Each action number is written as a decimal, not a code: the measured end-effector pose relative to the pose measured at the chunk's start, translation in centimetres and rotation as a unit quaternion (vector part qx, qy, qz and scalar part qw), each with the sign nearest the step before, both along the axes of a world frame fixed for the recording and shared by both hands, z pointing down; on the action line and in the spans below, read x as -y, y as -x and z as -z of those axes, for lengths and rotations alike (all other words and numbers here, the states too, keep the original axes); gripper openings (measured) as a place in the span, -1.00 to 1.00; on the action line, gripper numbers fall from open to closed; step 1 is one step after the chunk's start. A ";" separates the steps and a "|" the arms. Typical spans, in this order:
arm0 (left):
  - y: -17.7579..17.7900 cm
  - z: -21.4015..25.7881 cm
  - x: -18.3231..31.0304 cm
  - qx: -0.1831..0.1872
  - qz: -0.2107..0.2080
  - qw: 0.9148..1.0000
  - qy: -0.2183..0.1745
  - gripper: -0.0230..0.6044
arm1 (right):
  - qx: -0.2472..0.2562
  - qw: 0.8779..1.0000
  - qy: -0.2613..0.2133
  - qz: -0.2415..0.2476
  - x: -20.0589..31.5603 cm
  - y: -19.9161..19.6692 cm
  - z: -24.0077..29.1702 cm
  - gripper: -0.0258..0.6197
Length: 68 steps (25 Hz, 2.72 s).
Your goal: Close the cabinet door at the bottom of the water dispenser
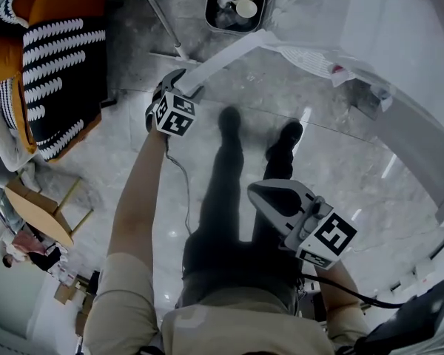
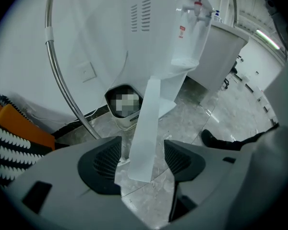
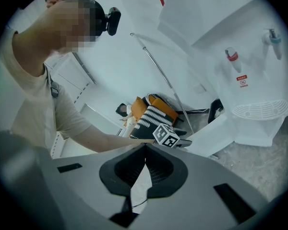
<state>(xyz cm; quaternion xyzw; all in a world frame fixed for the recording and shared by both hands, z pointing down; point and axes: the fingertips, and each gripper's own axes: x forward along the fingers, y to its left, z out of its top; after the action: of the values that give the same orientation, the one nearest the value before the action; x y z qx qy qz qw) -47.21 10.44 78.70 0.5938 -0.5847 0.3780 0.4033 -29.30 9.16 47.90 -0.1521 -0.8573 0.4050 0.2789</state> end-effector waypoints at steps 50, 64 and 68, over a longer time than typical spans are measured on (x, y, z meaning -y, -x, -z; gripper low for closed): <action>-5.7 -5.2 -2.5 -0.032 0.054 0.993 0.099 -0.13 | 0.016 0.996 -0.010 -0.090 6.6 -6.1 -0.5 -0.87; -10.8 -5.8 -1.2 -0.049 0.023 0.992 0.118 -0.14 | 0.030 0.990 0.025 -0.134 9.1 -8.8 0.0 -0.87; -12.3 -5.8 -0.9 -0.061 0.029 0.991 0.116 -0.14 | 0.029 0.990 0.020 -0.136 9.3 -9.9 0.2 -0.87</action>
<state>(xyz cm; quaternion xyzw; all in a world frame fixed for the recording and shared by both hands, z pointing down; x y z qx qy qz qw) -34.90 11.32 84.49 0.5474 -0.5281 0.3947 0.5154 -19.43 -0.16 47.68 -0.0515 -0.8693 0.4521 0.1933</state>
